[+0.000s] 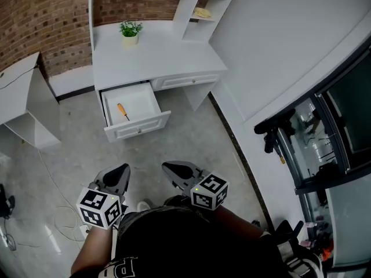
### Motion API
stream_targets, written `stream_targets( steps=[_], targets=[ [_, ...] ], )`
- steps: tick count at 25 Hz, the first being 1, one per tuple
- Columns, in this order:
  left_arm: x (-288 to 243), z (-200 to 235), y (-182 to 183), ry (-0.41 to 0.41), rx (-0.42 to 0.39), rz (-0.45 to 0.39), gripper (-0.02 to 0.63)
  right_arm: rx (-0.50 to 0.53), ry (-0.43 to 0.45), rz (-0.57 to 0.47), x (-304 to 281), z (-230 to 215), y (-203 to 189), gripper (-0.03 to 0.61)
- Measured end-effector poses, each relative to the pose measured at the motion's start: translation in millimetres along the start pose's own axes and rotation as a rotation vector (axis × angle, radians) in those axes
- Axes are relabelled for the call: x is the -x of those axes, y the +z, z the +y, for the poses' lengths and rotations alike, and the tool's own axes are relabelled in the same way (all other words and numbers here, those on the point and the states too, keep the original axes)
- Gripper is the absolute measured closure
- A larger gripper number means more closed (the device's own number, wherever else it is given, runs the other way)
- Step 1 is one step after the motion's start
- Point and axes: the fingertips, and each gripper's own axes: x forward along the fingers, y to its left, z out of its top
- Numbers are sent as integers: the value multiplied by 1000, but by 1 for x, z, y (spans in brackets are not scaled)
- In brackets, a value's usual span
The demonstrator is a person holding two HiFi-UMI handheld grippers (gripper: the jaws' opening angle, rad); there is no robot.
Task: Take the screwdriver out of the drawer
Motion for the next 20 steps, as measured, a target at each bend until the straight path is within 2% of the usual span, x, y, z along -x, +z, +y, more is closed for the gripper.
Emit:
stream_targets(
  steps=[10, 20],
  targets=[
    [-1, 4, -14, 3, 28, 20, 597, -31, 3, 23, -6, -3, -11, 574],
    [-14, 20, 5, 41, 16, -13, 597, -26, 44, 23, -28, -25, 4, 574]
  ],
)
